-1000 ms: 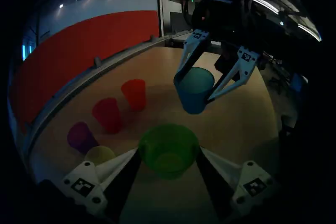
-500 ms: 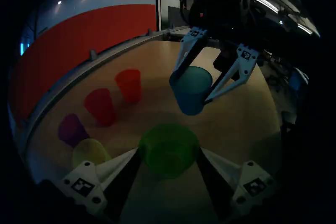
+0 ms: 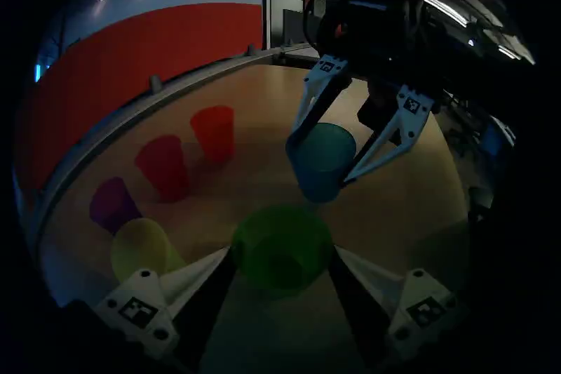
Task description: Pour water
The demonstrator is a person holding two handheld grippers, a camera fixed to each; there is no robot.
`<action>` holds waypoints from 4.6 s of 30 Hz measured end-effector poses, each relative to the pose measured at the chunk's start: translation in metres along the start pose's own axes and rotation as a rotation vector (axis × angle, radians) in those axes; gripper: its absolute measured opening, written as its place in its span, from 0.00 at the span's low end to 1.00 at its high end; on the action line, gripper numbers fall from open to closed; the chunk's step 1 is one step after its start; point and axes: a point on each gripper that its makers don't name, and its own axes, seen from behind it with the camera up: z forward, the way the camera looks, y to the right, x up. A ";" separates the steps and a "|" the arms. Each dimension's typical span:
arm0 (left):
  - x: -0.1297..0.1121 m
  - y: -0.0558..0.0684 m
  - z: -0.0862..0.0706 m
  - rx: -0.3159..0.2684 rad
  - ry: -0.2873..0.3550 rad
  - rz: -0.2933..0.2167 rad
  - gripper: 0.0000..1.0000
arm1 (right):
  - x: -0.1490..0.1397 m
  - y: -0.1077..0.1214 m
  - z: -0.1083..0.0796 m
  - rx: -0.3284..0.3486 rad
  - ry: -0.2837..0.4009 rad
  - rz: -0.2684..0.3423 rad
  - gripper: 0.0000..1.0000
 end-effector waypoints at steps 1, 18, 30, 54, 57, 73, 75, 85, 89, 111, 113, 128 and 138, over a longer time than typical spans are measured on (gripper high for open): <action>0.000 0.000 0.000 -0.001 0.000 -0.001 0.89 | -0.001 -0.001 0.001 0.000 0.000 0.002 0.93; -0.008 0.002 -0.003 -0.006 0.001 0.008 0.90 | -0.010 -0.010 0.009 -0.002 0.003 0.013 0.93; -0.014 0.001 -0.002 0.006 -0.027 0.019 0.91 | -0.017 -0.010 0.005 -0.013 0.002 0.024 0.93; -0.028 -0.005 -0.012 0.041 -0.060 -0.008 0.92 | -0.034 -0.011 -0.003 -0.034 -0.020 0.046 1.00; -0.031 -0.005 -0.016 0.051 -0.057 -0.018 0.93 | -0.037 -0.011 -0.007 -0.043 -0.021 0.050 1.00; -0.043 -0.008 -0.049 0.123 -0.029 -0.074 0.93 | -0.057 -0.011 -0.035 -0.109 -0.005 0.091 1.00; -0.044 -0.008 -0.053 0.136 -0.023 -0.081 0.93 | -0.058 -0.012 -0.038 -0.117 0.000 0.094 1.00; -0.037 -0.015 -0.078 0.222 0.062 -0.140 0.93 | -0.060 -0.013 -0.055 -0.190 0.059 0.139 1.00; -0.033 -0.023 -0.090 0.266 0.110 -0.174 0.93 | -0.057 -0.011 -0.064 -0.233 0.097 0.166 1.00; -0.009 -0.071 -0.156 0.576 0.381 -0.304 0.93 | -0.045 0.023 -0.113 -0.531 0.269 0.301 1.00; -0.007 -0.076 -0.164 0.613 0.400 -0.306 0.93 | -0.043 0.030 -0.119 -0.573 0.292 0.318 1.00; 0.013 -0.100 -0.208 0.825 0.547 -0.312 0.93 | -0.005 0.076 -0.174 -0.841 0.499 0.339 1.00; 0.035 -0.103 -0.231 0.930 0.624 -0.262 0.93 | 0.008 0.087 -0.198 -0.929 0.611 0.357 1.00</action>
